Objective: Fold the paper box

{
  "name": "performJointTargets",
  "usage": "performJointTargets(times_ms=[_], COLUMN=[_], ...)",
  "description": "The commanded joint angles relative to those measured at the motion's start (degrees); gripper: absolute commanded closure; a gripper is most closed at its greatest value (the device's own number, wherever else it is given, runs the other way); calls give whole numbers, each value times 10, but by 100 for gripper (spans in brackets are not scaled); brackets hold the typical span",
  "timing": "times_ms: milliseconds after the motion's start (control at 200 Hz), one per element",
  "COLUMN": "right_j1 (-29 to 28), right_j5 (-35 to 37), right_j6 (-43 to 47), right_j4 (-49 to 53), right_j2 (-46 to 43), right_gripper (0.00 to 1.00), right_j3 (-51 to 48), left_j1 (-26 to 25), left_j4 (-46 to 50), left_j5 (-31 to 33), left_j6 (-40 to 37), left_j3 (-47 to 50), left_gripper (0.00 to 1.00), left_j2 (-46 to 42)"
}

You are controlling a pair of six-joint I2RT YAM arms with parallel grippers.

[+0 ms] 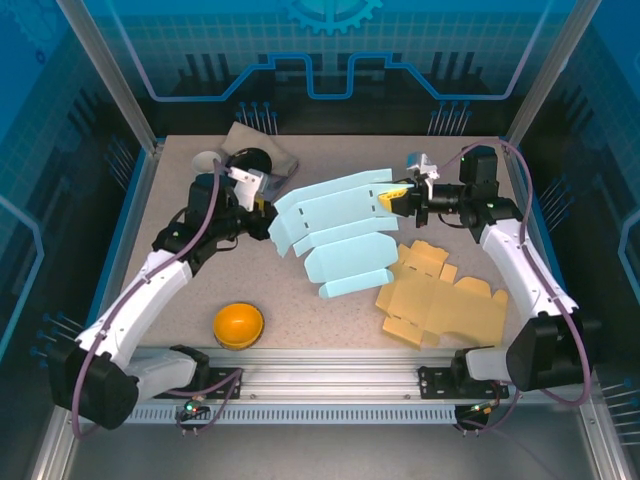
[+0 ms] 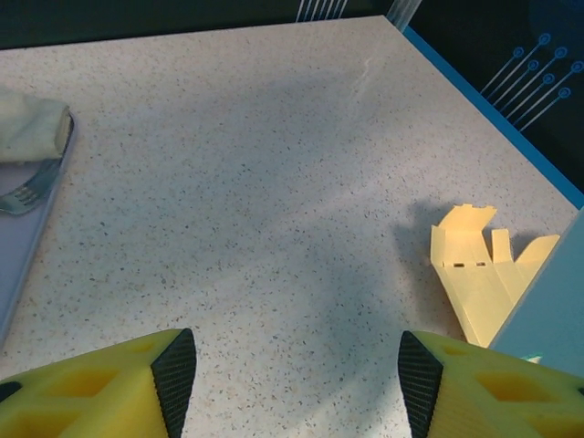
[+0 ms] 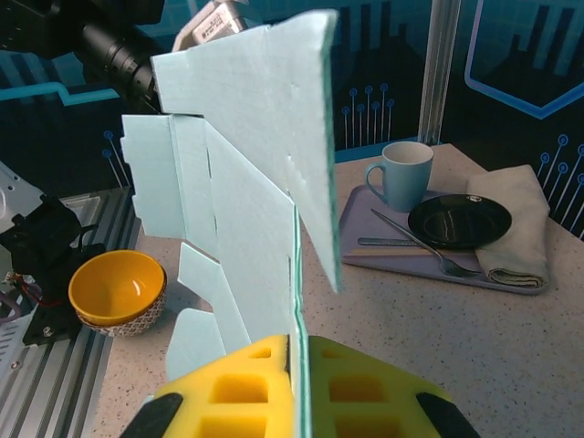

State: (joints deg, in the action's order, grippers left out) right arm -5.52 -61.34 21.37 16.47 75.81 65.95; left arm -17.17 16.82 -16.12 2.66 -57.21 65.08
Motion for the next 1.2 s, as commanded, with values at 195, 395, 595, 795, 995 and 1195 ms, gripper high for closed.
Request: performJointTargets(times_ms=[195,395,595,795,995,1195], right_j1=[5,4,3,-7,-11,-21], right_j5=[30,3,-22,-37,107,239], right_j6=[39,53,75,103,39,122], right_j4=[26,26,51,81,17,55], right_j2=[-20,-33,-41,-36,-48,-39], right_gripper=[100,100,100,91,55,40], right_j3=[8,1,3,14,9,111], left_j1=[-4,-27,-41,-64,-68,-81], left_j4=[4,-10,-4,-11,49,153], left_j5=[-73,-91,-94,-67,26,74], left_j6=[-1,5,-1,0,-19,-71], left_j3=[12,32,13,3,-21,-73], left_gripper=[30,25,26,70,100,100], left_j2=[-98,-84,-48,-47,-56,-42])
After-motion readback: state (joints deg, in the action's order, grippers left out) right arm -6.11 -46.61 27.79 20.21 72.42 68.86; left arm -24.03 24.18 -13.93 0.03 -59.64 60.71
